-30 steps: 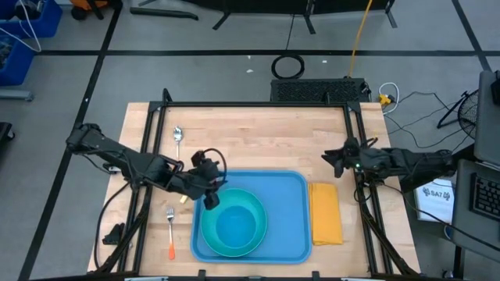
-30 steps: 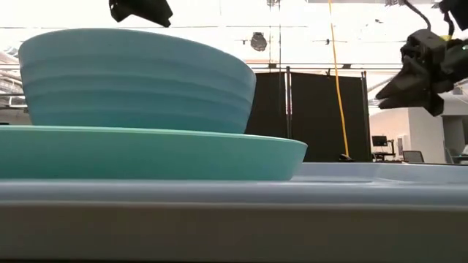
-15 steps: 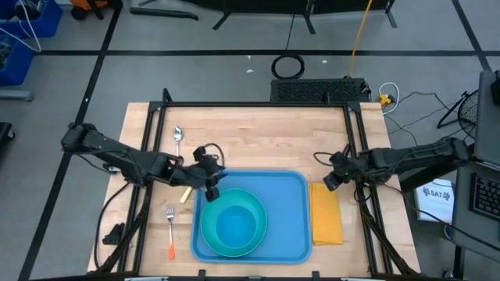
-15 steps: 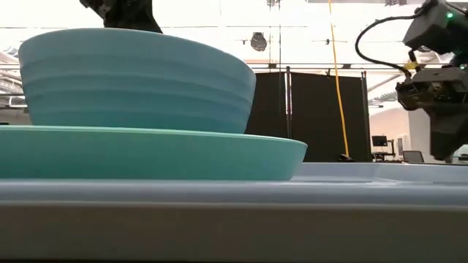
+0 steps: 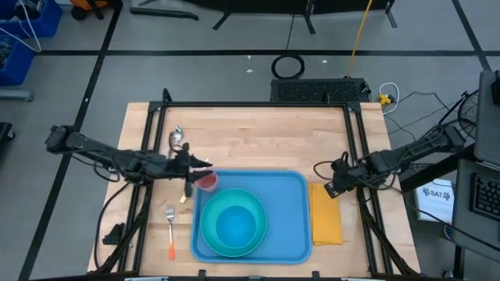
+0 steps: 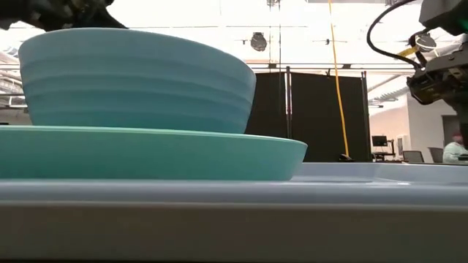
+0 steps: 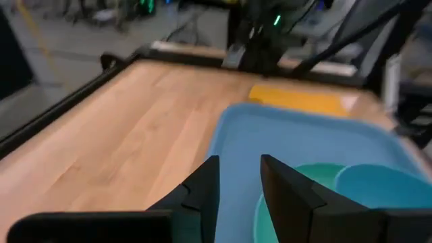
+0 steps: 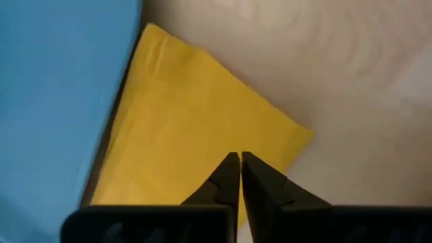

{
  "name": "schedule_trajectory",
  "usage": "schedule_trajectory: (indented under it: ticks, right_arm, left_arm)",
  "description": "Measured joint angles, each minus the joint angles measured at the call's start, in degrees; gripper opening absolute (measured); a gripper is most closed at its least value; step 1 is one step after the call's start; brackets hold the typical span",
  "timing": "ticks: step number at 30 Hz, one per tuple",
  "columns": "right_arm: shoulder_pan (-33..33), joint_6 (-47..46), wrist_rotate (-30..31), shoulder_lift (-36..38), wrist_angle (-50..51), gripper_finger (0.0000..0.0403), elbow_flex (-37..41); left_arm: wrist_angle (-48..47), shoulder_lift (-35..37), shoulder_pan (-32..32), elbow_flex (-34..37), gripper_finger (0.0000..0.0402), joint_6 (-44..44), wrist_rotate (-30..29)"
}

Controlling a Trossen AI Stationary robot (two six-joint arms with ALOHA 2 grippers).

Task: Set up tray
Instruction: Put the yellow napkin on the blue serving tray to the top right of the green plate

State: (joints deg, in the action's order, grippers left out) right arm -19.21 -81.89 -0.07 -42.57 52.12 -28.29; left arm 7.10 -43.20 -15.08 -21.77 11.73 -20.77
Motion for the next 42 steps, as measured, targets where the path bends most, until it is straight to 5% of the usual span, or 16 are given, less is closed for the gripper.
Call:
schedule_trajectory:
  ticks: [10, 23, 35, 42]
  right_arm:
    - [-4.91, -5.64, 3.34, -4.45, 0.11, 0.0001, 0.25]
    - [-9.07, -12.12, 2.99, -10.12, -1.08, 0.0009, 1.6]
    - [-9.43, -15.1, 1.45, -10.09, -6.55, 0.0182, 4.24]
    - [-9.42, -18.47, 2.85, -9.93, -14.78, 0.0209, 9.33]
  left_arm:
    - [2.04, 14.02, 0.58, 9.16, 0.0113, -0.75, 3.61]
    - [0.93, 16.7, 0.56, 10.67, 0.0113, -3.08, 5.87]
    - [-1.55, 16.7, 0.56, 10.67, 0.0113, -2.38, 5.86]
    - [-1.93, 16.7, 0.56, 10.67, 0.0113, -2.36, 5.81]
